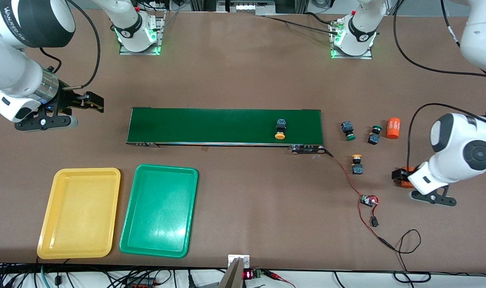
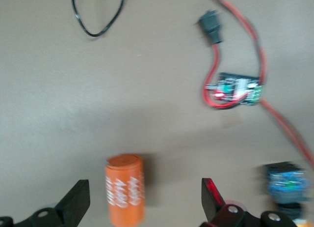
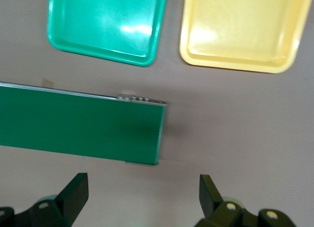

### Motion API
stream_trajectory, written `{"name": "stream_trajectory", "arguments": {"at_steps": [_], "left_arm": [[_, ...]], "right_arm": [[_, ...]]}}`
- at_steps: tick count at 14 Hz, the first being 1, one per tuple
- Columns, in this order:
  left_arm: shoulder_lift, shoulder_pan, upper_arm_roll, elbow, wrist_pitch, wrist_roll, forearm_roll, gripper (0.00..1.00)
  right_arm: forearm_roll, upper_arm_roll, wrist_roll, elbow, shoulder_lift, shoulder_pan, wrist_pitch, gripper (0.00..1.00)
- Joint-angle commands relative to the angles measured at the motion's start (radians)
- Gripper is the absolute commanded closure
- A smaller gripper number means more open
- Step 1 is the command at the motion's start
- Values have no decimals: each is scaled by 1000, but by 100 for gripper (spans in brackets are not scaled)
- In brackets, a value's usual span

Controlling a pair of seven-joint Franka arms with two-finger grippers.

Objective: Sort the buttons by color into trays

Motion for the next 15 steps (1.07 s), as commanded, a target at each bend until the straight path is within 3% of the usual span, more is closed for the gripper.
{"name": "stream_trajectory", "arguments": {"at_steps": [1,4,5,8,10,11,15], "left_arm": [[65,60,-17,18,37,135,15,0],[118,103,-21,-13,69,192,14,1],[129,115,-25,-17,69,193,14,14],[139,117,-27,-24,66,193,14,76],[122,115,-50,-21,48,230,14,83],[107,121,-100,-14,-12,241,14,84],[103,166,-388,32,-328,320,17,83]], "right_arm": [[30,2,12,-264,-163,4,167,0],[33,52,37,-500,-302,0,333,0],[34,81,110,-522,-310,0,348,0],[34,274,311,-522,-275,-10,410,0],[33,347,395,-522,-234,-8,459,0],[33,374,414,-519,-208,-7,489,0],[30,409,508,-506,-127,25,580,0]]}}
